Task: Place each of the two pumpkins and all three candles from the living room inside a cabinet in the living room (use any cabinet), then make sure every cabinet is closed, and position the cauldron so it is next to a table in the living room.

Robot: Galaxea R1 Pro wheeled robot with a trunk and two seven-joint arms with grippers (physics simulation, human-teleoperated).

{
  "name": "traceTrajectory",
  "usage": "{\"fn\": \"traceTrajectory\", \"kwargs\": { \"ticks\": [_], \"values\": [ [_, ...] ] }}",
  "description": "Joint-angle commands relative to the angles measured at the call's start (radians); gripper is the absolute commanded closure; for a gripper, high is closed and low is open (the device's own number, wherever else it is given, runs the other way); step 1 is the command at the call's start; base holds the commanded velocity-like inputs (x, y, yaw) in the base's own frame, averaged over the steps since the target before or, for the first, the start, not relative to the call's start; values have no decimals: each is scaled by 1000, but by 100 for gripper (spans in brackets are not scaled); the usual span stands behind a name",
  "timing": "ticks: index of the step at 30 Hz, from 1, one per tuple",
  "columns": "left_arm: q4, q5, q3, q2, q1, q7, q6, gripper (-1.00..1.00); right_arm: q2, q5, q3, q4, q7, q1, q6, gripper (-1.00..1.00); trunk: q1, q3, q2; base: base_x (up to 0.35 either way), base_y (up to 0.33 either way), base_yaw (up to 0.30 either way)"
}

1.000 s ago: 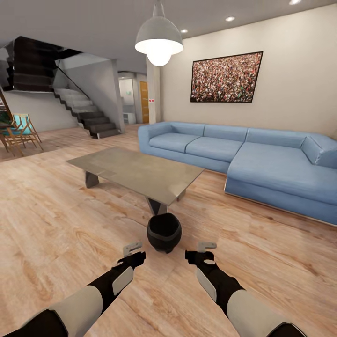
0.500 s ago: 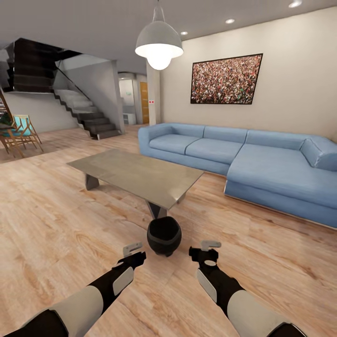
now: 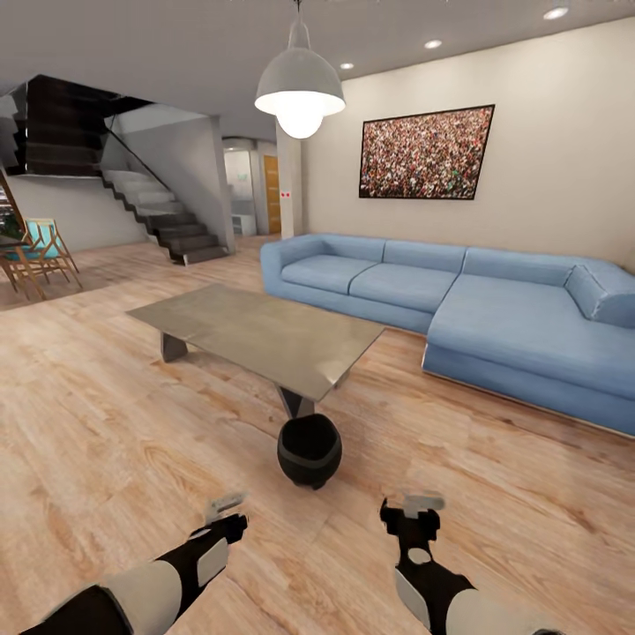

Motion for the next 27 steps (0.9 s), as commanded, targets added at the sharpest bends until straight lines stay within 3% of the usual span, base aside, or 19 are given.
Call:
{"fn": "traceTrajectory", "kwargs": {
  "ticks": [1,2,6,7,10,12,14,15,19,20,21,23,27],
  "values": [
    [6,8,-9,0,18,2,-37,-100,3,-9,10,49,-3,1,-40,-100,-4,2,7,0,0,0],
    [14,8,-10,-1,69,-1,-119,-100,7,-10,9,129,-1,12,-97,-100,-8,6,14,0,0,0],
    [17,9,-9,-1,143,-1,-162,-100,5,-11,7,161,-3,66,-141,-100,-23,18,42,0,0,0],
    [18,9,-8,1,197,1,-172,-100,0,-9,5,171,-4,110,-226,-100,-27,21,49,0,0,0],
    [18,8,-8,2,230,2,-182,-100,-3,-8,5,174,-4,143,-290,-100,-39,31,70,0,0,0],
    [18,8,-8,2,271,2,-242,-100,-8,-7,5,175,-4,176,-359,-100,-46,37,84,0,0,0],
    [18,7,-9,1,292,2,-265,-100,-14,-7,5,176,-4,188,-378,-100,-54,43,98,0,0,0],
    [18,7,-9,2,322,3,-282,-100,-31,-9,5,176,-2,215,-414,-100,-58,46,105,0,0,0],
    [19,2,-21,21,349,-2,-282,-100,-47,-11,5,175,1,244,-447,-100,-73,59,133,0,0,0],
    [19,-8,-28,21,350,-2,-272,-100,-48,-12,5,175,1,244,-446,-100,-77,62,140,0,0,0],
    [18,-58,-39,21,352,-3,-196,-100,-47,-11,5,174,0,246,-445,-100,-81,65,147,0,0,0],
    [18,-88,-41,21,352,-3,-165,-100,-44,-11,6,175,1,246,-446,-100,-88,71,161,0,0,0],
    [18,-102,-41,21,352,-2,-174,-100,-41,-11,7,175,0,246,-447,-100,-104,84,189,0,0,0]
  ]
}}
